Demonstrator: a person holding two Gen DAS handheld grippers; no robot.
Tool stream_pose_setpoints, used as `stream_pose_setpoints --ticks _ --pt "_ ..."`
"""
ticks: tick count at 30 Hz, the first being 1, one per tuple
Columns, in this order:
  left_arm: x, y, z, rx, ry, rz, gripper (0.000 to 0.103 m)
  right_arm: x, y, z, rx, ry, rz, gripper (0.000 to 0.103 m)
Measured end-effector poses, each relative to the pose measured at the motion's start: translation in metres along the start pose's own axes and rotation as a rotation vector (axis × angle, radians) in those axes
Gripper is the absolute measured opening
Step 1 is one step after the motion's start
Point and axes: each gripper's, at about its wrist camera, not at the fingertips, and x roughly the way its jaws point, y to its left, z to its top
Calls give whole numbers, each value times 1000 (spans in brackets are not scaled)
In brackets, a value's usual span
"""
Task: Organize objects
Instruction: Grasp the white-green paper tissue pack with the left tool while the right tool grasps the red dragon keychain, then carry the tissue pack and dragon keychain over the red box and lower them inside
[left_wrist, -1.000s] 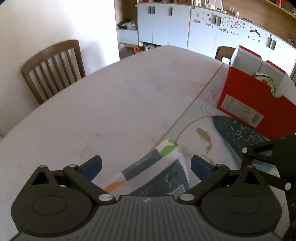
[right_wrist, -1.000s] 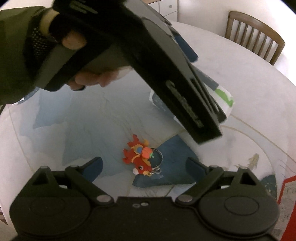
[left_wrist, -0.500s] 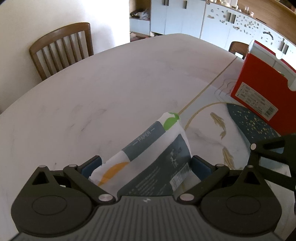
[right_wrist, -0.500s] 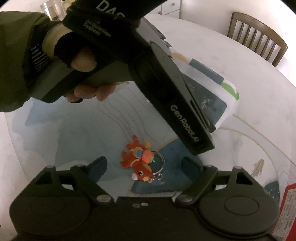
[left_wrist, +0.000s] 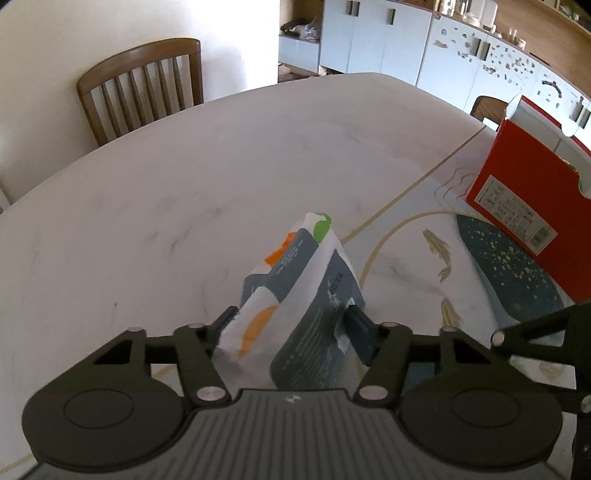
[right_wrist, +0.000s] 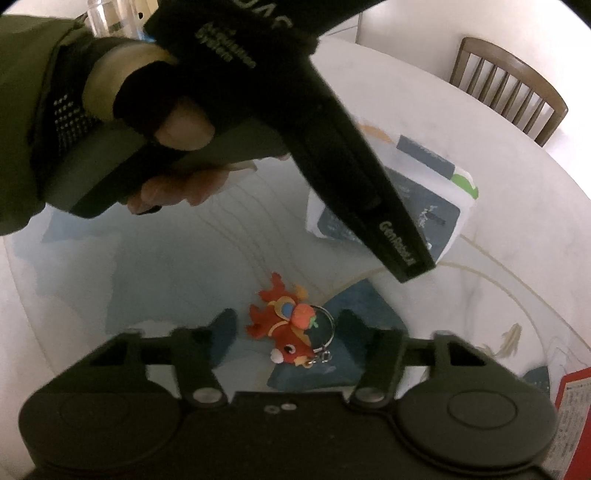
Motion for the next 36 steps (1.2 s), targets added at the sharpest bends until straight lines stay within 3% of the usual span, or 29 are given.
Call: stream_pose_setpoints --ticks 2,9,23,36 --pt "-1 0 -1 -27 7 -2 52 -1 -1 0 9 0 -3 42" --pt "-12 -3 -10 -126 9 17 41 -9 -9 -12 51 7 -27 37" --pt "-57 -45 -49 -326 27 78 40 -68 -56 -64 262 -34 -45 37" --pt "-110 -116 -42 -390 -19 92 40 -151 -78 -109 322 -134 -82 37"
